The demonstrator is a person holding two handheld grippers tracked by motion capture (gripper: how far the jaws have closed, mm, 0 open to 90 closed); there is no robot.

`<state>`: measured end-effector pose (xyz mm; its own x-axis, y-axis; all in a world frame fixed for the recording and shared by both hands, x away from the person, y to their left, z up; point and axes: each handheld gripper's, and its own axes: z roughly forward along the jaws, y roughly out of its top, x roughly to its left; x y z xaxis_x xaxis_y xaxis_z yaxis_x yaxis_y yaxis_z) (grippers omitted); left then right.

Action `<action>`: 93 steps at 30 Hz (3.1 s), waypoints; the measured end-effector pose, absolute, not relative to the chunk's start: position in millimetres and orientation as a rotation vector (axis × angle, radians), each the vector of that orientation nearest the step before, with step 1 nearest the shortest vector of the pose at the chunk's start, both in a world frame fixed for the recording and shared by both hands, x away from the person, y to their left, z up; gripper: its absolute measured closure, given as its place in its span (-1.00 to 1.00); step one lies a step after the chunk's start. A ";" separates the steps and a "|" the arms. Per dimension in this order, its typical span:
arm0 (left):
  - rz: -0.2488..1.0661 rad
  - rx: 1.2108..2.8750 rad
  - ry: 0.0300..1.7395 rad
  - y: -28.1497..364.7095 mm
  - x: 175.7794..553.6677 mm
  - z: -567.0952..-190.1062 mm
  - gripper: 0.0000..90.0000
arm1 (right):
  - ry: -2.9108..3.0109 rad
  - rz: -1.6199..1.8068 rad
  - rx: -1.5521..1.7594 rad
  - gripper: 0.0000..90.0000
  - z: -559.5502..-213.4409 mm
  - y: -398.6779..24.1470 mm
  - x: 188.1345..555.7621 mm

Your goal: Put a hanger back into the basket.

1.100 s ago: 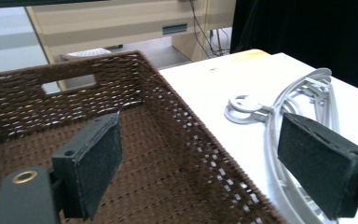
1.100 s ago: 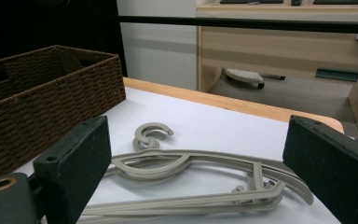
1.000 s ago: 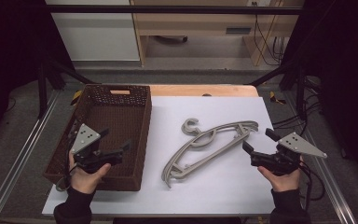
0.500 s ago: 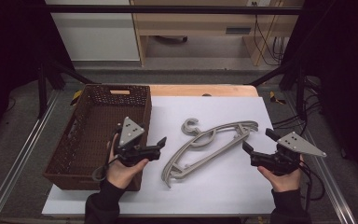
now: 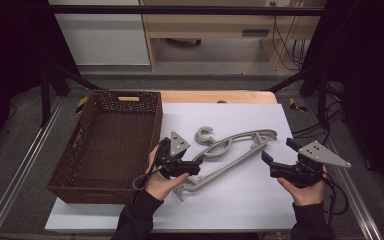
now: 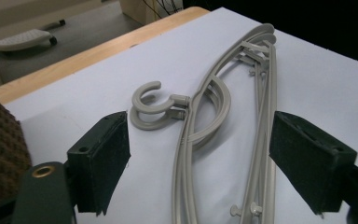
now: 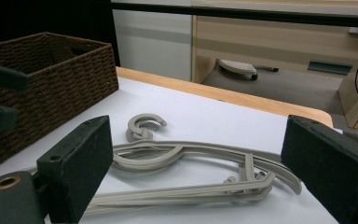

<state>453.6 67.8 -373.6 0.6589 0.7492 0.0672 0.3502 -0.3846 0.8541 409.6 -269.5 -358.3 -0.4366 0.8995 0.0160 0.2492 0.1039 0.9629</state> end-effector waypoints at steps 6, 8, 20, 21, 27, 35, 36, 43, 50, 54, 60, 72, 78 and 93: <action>0.548 2.050 0.868 51.3 467.3 -391.8 -0.47 | 1.773 1.356 1.124 -0.80 -358.4 -270.2 409.9; 0.547 2.061 0.869 49.2 469.8 -394.7 -0.44 | 1.775 1.354 1.123 -0.80 -358.4 -270.7 410.0; 0.574 2.205 0.903 31.7 498.0 -425.9 -0.11 | 1.780 1.358 1.128 -0.79 -359.0 -270.7 410.7; 0.573 2.211 0.907 30.3 500.0 -429.2 -0.07 | 1.780 1.359 1.129 -0.79 -359.0 -270.8 410.7; 0.590 2.275 0.909 24.9 507.7 -441.0 0.16 | 1.782 1.359 1.130 -0.78 -359.1 -270.6 410.9; 0.538 2.268 0.924 20.2 517.3 -451.6 0.46 | 1.796 1.352 1.134 -0.78 -359.7 -269.5 411.2; 0.538 2.273 0.932 20.1 518.1 -451.7 0.50 | 1.794 1.352 1.129 -0.78 -359.7 -269.9 411.5; 0.531 2.271 0.983 22.7 520.3 -450.4 0.73 | 1.795 1.351 1.126 -0.77 -359.8 -270.1 411.6; 0.512 2.264 1.010 23.9 520.8 -449.6 0.75 | 1.795 1.347 1.126 -0.77 -360.0 -269.8 411.8; 0.482 2.255 1.015 25.7 520.3 -447.0 0.76 | 1.796 1.345 1.126 -0.77 -360.1 -270.3 411.8; 0.452 2.243 1.007 27.6 517.9 -443.1 0.78 | 1.795 1.345 1.125 -0.76 -360.1 -270.0 411.7; 0.402 2.175 0.960 32.1 508.8 -429.1 0.80 | 1.793 1.346 1.123 -0.76 -359.5 -271.1 411.3; 0.357 2.111 0.925 34.4 501.5 -418.7 0.81 | 1.788 1.350 1.127 -0.76 -359.0 -271.8 410.9; 0.346 2.121 0.821 26.4 485.2 -410.3 0.81 | 1.786 1.355 1.129 -0.76 -358.6 -272.5 410.5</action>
